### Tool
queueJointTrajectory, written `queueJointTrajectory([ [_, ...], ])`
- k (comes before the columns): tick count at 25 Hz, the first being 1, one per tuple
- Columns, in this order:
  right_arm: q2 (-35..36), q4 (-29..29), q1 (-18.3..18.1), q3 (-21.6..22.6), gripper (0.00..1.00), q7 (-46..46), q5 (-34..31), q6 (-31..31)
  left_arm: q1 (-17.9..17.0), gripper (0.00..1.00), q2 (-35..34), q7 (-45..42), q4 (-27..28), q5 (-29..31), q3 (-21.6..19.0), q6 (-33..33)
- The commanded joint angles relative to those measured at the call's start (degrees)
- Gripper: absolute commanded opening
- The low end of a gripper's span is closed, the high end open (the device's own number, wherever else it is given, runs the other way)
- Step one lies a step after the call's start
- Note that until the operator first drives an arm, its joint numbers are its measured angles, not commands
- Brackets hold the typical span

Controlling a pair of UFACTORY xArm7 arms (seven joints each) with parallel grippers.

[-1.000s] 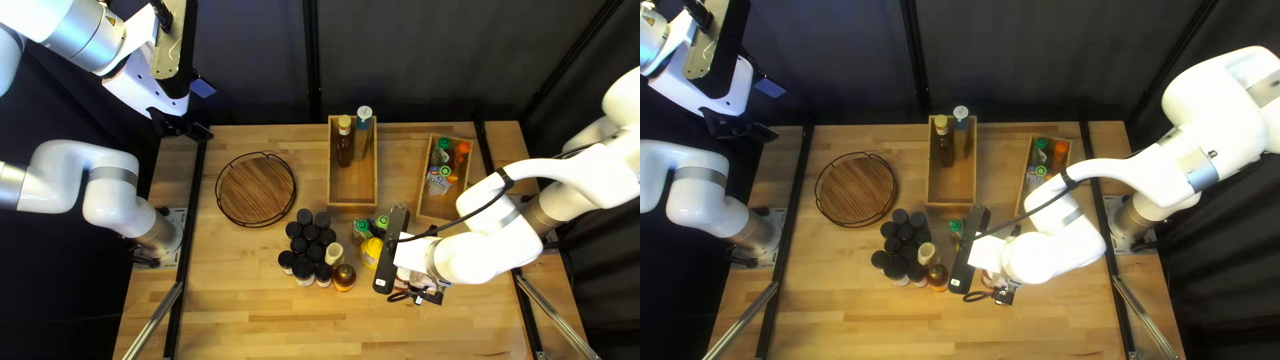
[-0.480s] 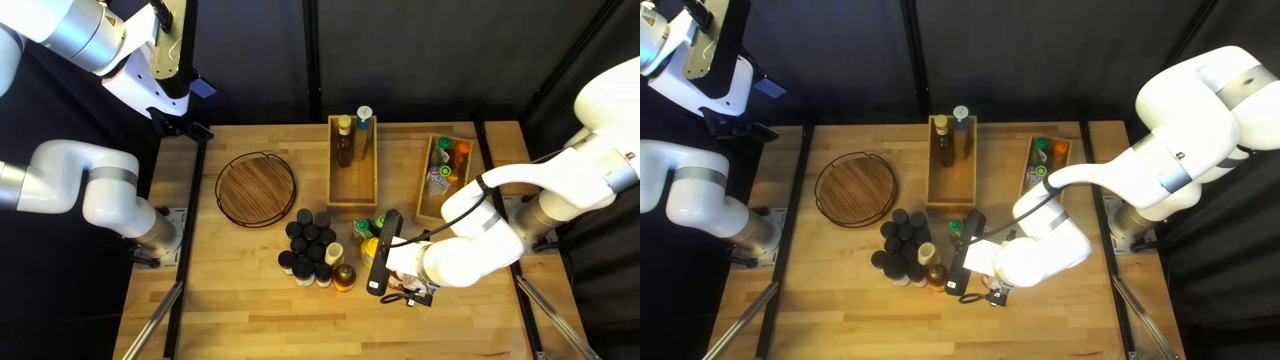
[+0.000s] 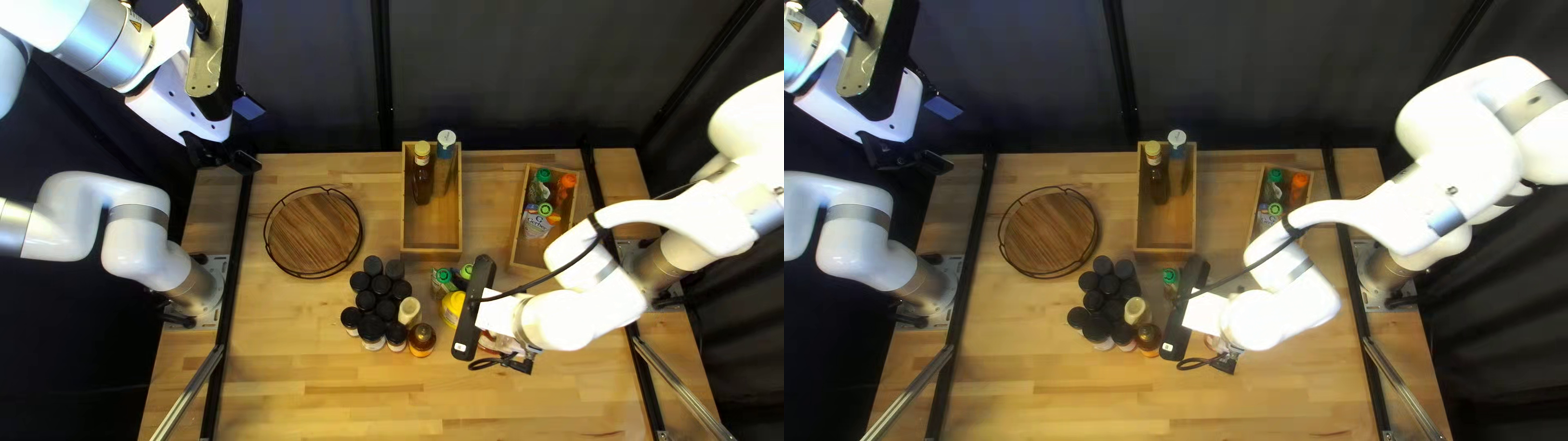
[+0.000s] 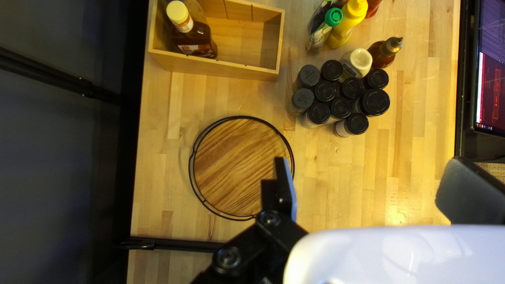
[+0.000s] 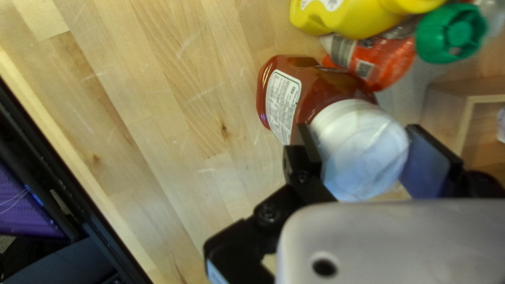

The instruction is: Separate condiments, baby food and spices and place it in 3 different racks/containers

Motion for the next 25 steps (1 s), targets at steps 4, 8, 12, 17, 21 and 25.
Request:
queueJointTrajectory([
  [4, 8.29, 8.41, 0.01, -5.25, 0.00, -11.62, 3.95, 13.35, 0.00, 1.00, 0.00, 0.00, 0.00, 0.00, 0.00, 0.00],
  [8, 11.30, 11.20, -1.11, -10.20, 0.00, -19.63, 4.74, 17.11, 0.00, 1.00, 0.00, 0.00, 0.00, 0.00, 0.00, 0.00],
  [12, 12.79, 12.26, -2.72, -14.95, 0.00, -26.38, 4.34, 17.85, 0.00, 1.00, 0.00, 0.00, 0.00, 0.00, 0.00, 0.00],
  [17, 11.97, 12.45, -5.65, -21.27, 0.00, -34.76, 3.71, 14.86, 0.00, 1.00, 0.00, 0.00, 0.00, 0.00, 0.00, 0.00],
  [21, 8.59, 12.41, -7.80, -24.60, 0.00, -39.14, 3.06, 10.39, 0.00, 1.00, 0.00, 0.00, 0.00, 0.00, 0.00, 0.00],
  [25, 4.03, 13.52, -9.11, -25.57, 0.00, -40.02, 1.51, 6.89, 0.00, 1.00, 0.00, 0.00, 0.00, 0.00, 0.00, 0.00],
])
